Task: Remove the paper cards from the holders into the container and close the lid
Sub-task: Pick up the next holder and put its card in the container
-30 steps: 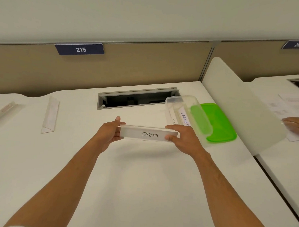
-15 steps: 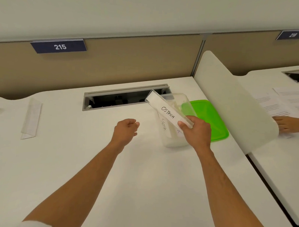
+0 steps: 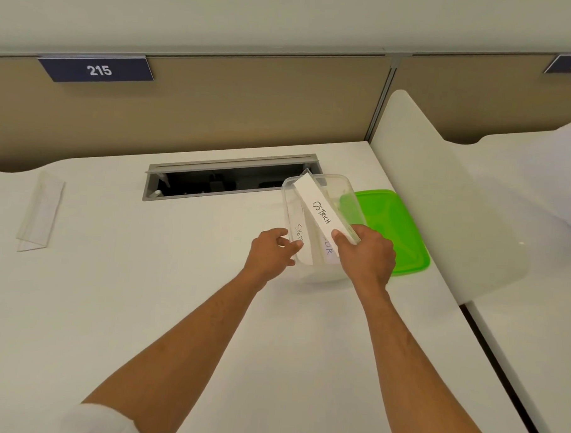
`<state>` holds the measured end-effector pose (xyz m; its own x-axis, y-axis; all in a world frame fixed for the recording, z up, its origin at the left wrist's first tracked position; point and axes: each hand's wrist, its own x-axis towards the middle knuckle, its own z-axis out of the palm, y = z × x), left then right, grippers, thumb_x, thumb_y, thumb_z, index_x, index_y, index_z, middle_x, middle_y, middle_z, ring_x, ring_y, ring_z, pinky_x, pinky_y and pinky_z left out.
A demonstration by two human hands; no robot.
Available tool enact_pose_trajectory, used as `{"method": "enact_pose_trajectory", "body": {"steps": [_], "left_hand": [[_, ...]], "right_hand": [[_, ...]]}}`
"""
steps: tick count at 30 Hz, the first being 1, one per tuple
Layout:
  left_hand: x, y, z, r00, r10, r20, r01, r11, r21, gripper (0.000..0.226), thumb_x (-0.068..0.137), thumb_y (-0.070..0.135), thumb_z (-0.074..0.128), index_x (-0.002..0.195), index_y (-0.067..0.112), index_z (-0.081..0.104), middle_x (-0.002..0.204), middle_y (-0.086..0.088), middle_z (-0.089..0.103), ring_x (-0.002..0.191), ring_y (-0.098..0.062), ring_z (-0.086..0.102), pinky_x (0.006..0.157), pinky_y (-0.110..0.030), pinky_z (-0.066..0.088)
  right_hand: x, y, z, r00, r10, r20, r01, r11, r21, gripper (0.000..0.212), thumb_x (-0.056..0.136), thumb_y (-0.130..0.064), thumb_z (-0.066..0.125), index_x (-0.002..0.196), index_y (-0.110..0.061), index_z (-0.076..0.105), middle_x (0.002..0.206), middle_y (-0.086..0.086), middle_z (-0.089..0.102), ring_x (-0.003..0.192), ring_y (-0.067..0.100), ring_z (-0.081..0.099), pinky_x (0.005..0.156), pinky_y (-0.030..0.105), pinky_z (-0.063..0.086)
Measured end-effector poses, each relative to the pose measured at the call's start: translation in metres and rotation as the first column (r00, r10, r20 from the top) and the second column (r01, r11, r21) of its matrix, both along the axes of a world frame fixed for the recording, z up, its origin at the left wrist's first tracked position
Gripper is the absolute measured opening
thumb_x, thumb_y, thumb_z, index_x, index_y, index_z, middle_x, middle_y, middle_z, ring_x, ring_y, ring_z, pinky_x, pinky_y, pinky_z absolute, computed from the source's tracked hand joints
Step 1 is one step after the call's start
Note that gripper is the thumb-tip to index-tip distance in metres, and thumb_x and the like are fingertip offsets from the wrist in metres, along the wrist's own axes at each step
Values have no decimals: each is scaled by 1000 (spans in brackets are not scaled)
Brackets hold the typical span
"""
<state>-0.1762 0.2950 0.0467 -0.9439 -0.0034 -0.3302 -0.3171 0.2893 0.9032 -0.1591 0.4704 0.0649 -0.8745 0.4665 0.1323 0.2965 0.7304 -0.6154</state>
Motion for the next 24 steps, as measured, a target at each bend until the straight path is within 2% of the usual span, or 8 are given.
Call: {"method": "enact_pose_trajectory", "body": {"steps": [4, 7, 12, 17, 20, 24], "left_hand": [[-2, 4, -4, 999, 42, 24, -42, 999, -5, 53, 87, 22, 72, 134, 6, 52, 95, -2, 70, 73, -15, 73, 84, -39, 59], [-4, 4, -7, 995, 77, 57, -79, 996, 39, 51, 85, 18, 75, 130, 5, 54, 94, -6, 71, 73, -17, 73, 83, -40, 60], [-6, 4, -6, 994, 82, 69, -87, 994, 72, 50, 84, 13, 75, 128, 2, 54, 95, -14, 71, 77, -22, 73, 79, -39, 61], [-6, 3, -7, 995, 67, 76, -74, 992, 102, 48, 86, 8, 73, 128, 1, 52, 99, -22, 68, 82, -24, 69, 68, -32, 62], [-8, 2, -7, 996, 48, 79, -56, 994, 99, 48, 85, 8, 74, 128, 2, 52, 90, -16, 66, 83, -24, 69, 67, -31, 61], [-9, 0, -7, 996, 40, 85, -49, 994, 100, 48, 85, 9, 74, 126, 3, 52, 88, -15, 66, 88, -29, 71, 68, -33, 61]], "right_hand": [[2, 2, -3, 1000, -1, 24, -1, 997, 76, 41, 81, -52, 66, 107, -20, 72, 96, 8, 74, 86, 34, 65, 68, 33, 46], [-1, -1, -2, 997, 26, 69, -34, 992, 123, 43, 81, -51, 66, 111, -20, 71, 98, 10, 73, 90, 35, 66, 69, 34, 47], [-13, -13, -4, 981, 80, 179, -112, 978, 175, 40, 80, -49, 65, 101, -16, 71, 95, 12, 71, 87, 36, 66, 65, 33, 45], [-23, -24, -9, 953, 124, 278, -176, 970, 170, 40, 79, -47, 68, 97, -12, 67, 96, 10, 68, 85, 32, 65, 60, 29, 39], [-28, -26, -13, 927, 158, 339, -221, 963, 154, 40, 76, -43, 73, 100, -12, 65, 98, 9, 67, 87, 31, 65, 59, 28, 39], [-34, -29, -16, 879, 209, 428, -290, 948, 134, 45, 75, -36, 77, 108, -11, 61, 105, 10, 65, 93, 31, 64, 61, 29, 42]]}}
